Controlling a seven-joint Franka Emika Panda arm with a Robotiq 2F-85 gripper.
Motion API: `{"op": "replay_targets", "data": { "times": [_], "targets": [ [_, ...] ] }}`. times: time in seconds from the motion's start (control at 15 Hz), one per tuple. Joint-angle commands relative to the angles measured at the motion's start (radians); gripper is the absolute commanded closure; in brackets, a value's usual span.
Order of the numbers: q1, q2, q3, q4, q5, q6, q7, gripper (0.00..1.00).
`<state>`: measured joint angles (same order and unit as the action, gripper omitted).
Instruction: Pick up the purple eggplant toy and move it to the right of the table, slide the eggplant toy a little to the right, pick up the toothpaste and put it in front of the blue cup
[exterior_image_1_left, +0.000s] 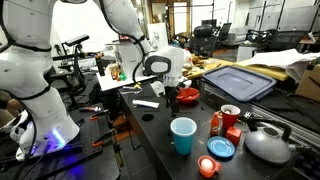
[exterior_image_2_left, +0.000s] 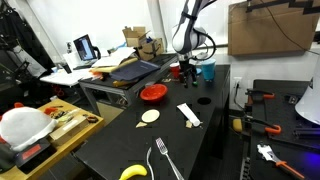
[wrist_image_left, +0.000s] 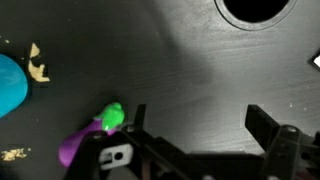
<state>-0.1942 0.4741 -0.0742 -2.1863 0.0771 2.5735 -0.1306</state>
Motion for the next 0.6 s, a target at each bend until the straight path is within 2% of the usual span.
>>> {"op": "replay_targets", "data": {
  "times": [0.0,0.53],
  "targets": [
    [0.022,0.025,0.003,0.008,-0.045,-0.019,-0.016,0.0],
    [0.025,0.07,-0.02,0.035,-0.127,-0.02,-0.016,0.0]
  ]
}}
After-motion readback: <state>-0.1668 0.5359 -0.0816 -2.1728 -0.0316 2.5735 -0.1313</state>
